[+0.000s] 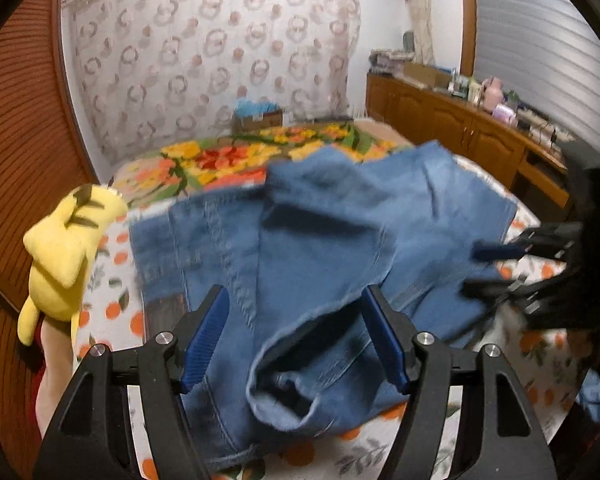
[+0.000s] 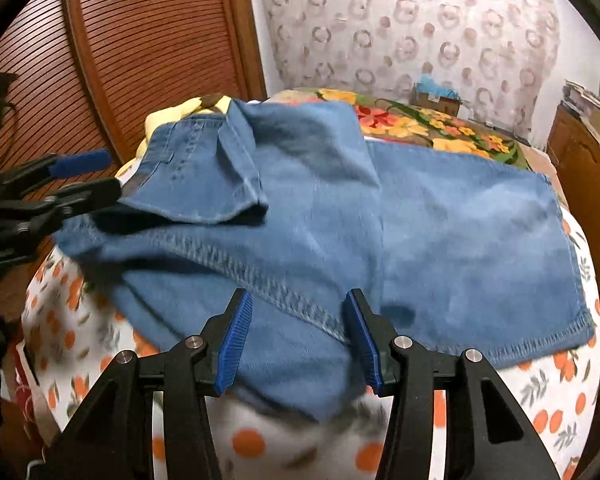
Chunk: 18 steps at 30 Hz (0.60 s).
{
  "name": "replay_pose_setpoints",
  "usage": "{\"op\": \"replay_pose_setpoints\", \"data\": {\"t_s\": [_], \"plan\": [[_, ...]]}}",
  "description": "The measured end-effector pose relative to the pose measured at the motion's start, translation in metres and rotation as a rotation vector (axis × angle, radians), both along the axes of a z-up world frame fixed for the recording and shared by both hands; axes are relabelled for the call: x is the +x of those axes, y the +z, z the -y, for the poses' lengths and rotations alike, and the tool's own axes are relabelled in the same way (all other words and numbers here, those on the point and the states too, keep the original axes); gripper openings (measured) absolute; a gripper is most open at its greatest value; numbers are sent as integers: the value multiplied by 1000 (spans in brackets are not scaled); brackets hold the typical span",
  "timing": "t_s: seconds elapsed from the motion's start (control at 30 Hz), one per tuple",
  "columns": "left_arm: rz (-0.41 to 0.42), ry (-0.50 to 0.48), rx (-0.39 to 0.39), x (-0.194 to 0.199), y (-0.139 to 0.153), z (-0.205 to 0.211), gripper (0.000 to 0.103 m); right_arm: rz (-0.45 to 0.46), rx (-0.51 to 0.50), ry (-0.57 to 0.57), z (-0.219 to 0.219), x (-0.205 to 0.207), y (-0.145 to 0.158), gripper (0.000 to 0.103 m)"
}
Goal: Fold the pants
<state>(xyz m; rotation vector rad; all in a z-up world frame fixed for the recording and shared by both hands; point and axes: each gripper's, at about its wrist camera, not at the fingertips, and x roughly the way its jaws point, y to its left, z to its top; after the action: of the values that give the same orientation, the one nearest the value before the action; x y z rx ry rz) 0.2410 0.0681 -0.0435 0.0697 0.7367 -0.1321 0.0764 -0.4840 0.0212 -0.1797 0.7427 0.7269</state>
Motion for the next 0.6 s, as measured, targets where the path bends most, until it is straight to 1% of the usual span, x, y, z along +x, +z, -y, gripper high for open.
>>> {"op": "replay_pose_setpoints", "data": {"t_s": [0.07,0.13,0.17,0.2,0.33,0.37,0.4,0.43,0.47,0.5,0.53,0.57,0.6], "plan": [[-30,18,17,-2,-13,-3,70,-6,16,8,5,-5,0,51],[-49,43,12,-2,-20,-9,68,9,17,2,12,-8,-3,51],[-51,49,2,-2,-22,-12,62,12,23,-1,23,-6,-2,51],[-52,53,-19,-3,-23,-15,58,2,40,3,25,-4,-3,51],[-42,61,-50,-4,-21,-20,48,-13,67,2,40,9,-5,51],[-38,55,-56,-4,-20,-20,41,-11,69,11,41,10,-5,51],[-36,52,-61,-3,-19,-20,36,-5,56,22,38,11,-5,51],[-27,53,-71,-3,-16,-20,33,-4,37,27,32,15,-8,51],[-17,58,-82,-2,-14,-22,27,-7,19,32,27,19,-10,51],[-1,70,-92,-3,-11,-24,23,-13,11,35,26,22,-11,51],[17,82,-111,-4,-7,-27,21,-18,10,33,26,24,-10,50],[31,88,-136,-6,-4,-30,17,-15,26,29,26,26,-7,35],[40,93,-151,-8,-1,-33,16,-8,60,26,29,25,-3,19]]}}
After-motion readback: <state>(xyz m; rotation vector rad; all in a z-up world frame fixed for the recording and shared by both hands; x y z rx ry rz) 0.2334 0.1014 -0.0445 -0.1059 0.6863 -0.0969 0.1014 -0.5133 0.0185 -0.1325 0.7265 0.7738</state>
